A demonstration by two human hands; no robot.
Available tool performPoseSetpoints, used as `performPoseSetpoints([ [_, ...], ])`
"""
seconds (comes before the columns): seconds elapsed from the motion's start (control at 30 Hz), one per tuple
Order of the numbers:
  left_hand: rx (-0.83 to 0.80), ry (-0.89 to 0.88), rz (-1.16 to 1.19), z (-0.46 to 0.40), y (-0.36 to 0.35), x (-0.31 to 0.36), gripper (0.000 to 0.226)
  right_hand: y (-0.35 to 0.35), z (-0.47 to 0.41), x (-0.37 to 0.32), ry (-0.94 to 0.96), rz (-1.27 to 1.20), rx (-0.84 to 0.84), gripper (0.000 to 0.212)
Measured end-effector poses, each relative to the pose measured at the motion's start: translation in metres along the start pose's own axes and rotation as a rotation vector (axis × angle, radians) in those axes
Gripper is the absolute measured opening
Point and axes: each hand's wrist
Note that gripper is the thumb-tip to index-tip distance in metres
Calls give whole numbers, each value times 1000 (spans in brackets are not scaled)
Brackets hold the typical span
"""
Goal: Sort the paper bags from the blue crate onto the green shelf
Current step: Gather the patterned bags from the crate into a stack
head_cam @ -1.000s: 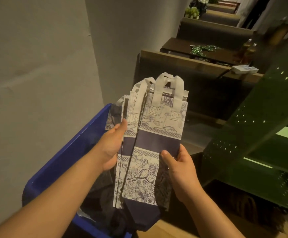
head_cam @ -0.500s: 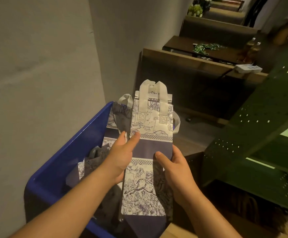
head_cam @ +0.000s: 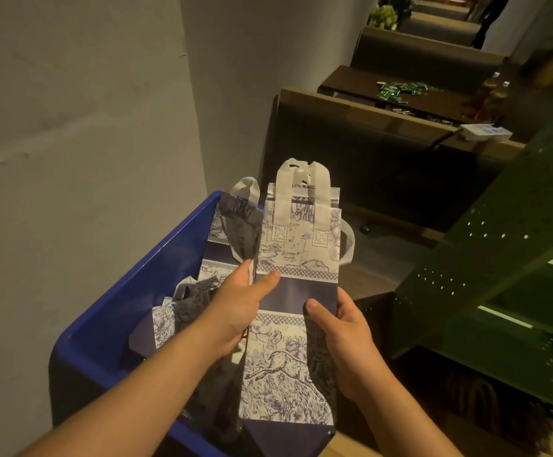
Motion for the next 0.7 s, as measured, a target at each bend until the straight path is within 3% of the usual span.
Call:
performPoseSetpoints([
  [0.1,-11,63,44,5,-1,1,40,4,0,3,-29,-19,26,29],
  [0.23,14,166,6,8,7,1,42,7,1,5,-77,-58,38,29],
  [0.33,164,98,-417,8,16,9,32,12,0,9,-88,-45,22,33],
  [0.4,283,30,-527,6,24,16,28,19,-1,13,-111,-21,4,41],
  [0.57,365,-64,-482,-6,37,39,18,28,0,19,-170,27,-65,67],
  [0.7,337,138,-59,-30,42,57,14,32,4,16,-194,98,-149,43],
])
Point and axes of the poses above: each hand's wrist, its own z-axis away from the middle knuckle, its own y-axis out of the back of the hand, x = y × z, and after that the axes turned 9 degrees about y, right-handed
